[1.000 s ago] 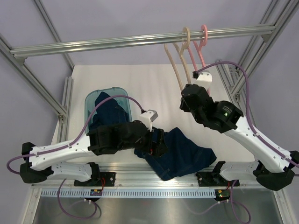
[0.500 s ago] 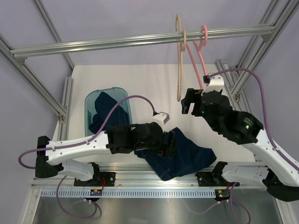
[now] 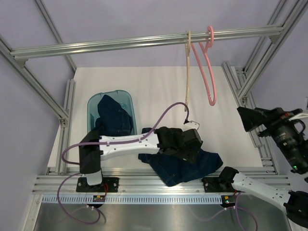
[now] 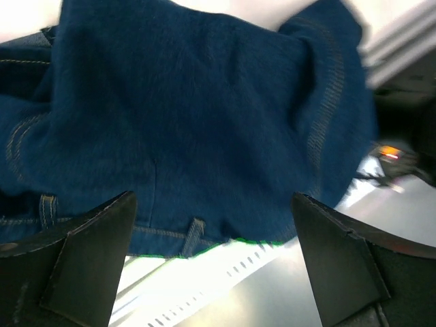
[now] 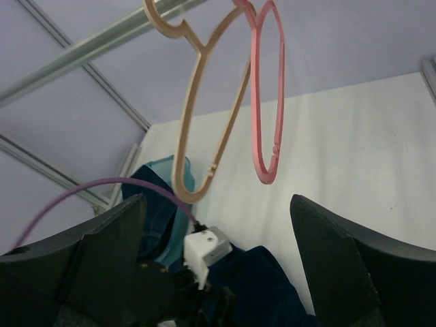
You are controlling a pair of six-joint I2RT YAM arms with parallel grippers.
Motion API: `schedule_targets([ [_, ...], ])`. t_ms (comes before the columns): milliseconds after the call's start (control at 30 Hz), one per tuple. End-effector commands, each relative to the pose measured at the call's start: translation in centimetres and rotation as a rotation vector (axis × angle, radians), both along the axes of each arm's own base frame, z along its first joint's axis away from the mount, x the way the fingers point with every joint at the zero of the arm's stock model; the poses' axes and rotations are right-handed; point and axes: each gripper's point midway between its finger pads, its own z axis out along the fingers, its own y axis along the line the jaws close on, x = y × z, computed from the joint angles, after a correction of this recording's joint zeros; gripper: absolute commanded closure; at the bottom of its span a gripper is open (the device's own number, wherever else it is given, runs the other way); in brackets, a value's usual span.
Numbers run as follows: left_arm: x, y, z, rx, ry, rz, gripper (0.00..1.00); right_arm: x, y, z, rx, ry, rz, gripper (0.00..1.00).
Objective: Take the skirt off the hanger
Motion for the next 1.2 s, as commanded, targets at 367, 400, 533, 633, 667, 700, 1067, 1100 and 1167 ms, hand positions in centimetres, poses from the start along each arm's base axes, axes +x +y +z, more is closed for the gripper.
schedule_targets([
  [367, 3.1, -1.9, -13.7, 0.211, 0.053, 0.062, 0.01, -4.0, -3.8, -3.6, 0.060, 0.040, 0.029, 0.06],
  [400, 3.0, -2.0, -14.7, 0.204, 0.075, 0.056, 0.01, -4.1, -3.8, -3.7, 0.065, 0.038, 0.036, 0.06],
  [533, 2.5, -1.1, -18.3, 0.241, 0.136, 0.056, 0.01, -4.5, -4.2, -4.3, 0.073, 0.047, 0.035, 0.06],
  [633, 1.7, 0.0, -20.4, 0.255, 0.170, 0.060, 0.05, -4.7, -4.5, -4.4, 0.087, 0.045, 0.032, 0.06],
  [667, 1.4, 0.4, -21.0, 0.261, 0.179, 0.062, 0.12, -4.7, -4.6, -4.4, 0.092, 0.044, 0.030, 0.06],
  [700, 1.3, 0.2, -21.5, 0.241, 0.189, 0.065, 0.17, -4.8, -4.7, -4.4, 0.095, 0.042, 0.029, 0.06],
  [1067, 0.4, 5.4, -22.0, 0.203, 0.145, 0.118, 1.00, -5.1, -5.2, -4.8, 0.117, 0.044, 0.018, 0.06],
  [1100, 0.9, 5.6, -20.3, 0.180, 0.110, 0.119, 1.00, -5.1, -5.2, -4.8, 0.116, 0.045, 0.019, 0.06],
  [1167, 1.8, 6.5, -18.2, 0.195, 0.050, 0.131, 1.00, -5.1, -5.1, -4.7, 0.115, 0.047, 0.021, 0.06],
])
